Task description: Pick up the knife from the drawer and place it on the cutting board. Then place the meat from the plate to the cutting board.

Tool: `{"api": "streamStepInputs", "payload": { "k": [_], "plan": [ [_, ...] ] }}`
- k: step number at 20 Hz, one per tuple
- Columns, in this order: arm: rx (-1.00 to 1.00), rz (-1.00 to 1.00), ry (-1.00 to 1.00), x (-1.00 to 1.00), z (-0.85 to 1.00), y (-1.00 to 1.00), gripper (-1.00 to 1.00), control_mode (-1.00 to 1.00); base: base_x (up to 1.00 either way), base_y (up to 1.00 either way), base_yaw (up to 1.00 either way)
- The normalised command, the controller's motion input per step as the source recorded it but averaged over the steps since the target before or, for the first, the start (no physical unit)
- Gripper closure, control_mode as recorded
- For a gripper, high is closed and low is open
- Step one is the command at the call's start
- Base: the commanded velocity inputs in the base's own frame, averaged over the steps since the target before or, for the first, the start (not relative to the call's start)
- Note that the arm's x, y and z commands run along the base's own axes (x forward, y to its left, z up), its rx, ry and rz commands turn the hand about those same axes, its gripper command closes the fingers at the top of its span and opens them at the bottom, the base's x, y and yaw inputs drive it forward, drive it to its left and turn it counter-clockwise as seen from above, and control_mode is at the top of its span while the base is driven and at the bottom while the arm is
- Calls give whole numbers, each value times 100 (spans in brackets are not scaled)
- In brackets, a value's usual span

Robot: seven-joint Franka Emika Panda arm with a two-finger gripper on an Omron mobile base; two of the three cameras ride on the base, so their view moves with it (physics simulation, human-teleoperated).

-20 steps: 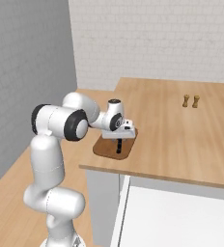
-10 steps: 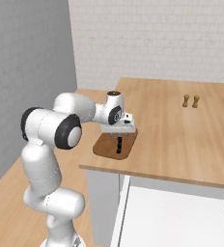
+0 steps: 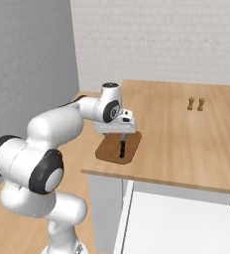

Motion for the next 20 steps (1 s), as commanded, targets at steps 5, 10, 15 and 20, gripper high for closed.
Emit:
{"api": "streamStepInputs", "payload": {
  "k": [5,10,15,20],
  "plan": [
    [1,0,0,-100,30,3,-100,-100,0,0,0],
    [0,0,0,-96,19,8,-100,-100,0,0,0],
    [0,0,-3,-65,13,13,-100,-100,0,0,0],
    [0,0,-6,-20,0,9,-100,-100,0,0,0]
  ]
}}
